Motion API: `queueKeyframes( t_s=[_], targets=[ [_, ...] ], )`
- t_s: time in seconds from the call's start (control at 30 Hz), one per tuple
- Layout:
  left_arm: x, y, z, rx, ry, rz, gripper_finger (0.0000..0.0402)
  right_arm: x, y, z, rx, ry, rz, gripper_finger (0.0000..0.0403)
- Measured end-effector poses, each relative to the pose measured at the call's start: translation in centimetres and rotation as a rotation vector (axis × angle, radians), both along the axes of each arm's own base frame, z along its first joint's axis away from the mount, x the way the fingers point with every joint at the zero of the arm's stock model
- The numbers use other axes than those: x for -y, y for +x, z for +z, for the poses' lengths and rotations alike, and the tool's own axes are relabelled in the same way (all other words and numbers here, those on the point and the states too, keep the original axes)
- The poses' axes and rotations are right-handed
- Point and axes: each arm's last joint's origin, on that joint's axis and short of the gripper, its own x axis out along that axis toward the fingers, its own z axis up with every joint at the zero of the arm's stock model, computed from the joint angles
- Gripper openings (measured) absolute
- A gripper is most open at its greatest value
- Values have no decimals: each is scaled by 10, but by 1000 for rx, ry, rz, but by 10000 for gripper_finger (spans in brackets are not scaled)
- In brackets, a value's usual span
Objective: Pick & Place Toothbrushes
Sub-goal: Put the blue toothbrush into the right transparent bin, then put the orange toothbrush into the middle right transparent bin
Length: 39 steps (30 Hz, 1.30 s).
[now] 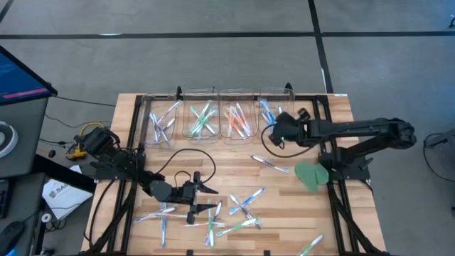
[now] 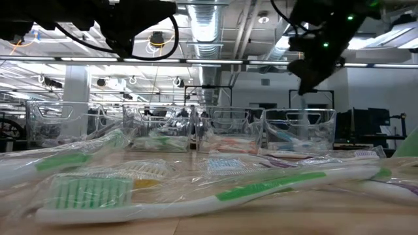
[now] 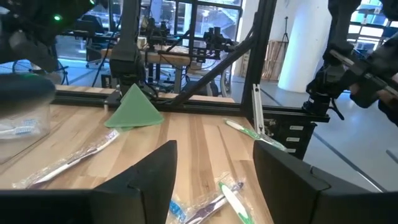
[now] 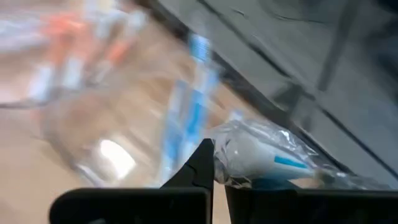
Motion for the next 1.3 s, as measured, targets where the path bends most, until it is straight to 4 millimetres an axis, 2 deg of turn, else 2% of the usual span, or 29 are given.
queueKeyframes(
  t_s=[0.1, 0.23, 0.33, 0.43, 0.7, 1.03, 1.1, 1.3],
  targets=[
    [0, 0, 0, 0, -1, 2, 203, 14, 6, 6, 57, 76, 38, 7],
    [0, 0, 0, 0, -1, 2, 204, 32, 4, 7, 162, 238, -39, 9],
    [0, 0, 0, 0, -2, 2, 203, 43, -1, 5, 226, 382, -100, 26],
    [0, 0, 0, 0, -2, 2, 200, 49, -8, 2, 217, 469, -135, 52],
    [0, 0, 0, -1, -1, 2, 200, 53, -10, 1, 219, 471, -152, 125],
    [0, 0, -1, -7, 3, 2, 203, 54, -3, 5, 235, 411, -62, 291],
    [0, 0, -1, -7, 3, 2, 202, 55, 0, 8, 223, 372, 7, 310],
    [0, 0, -1, -7, 3, 2, 204, 58, 7, 15, 305, 315, 55, 337]
  ],
)
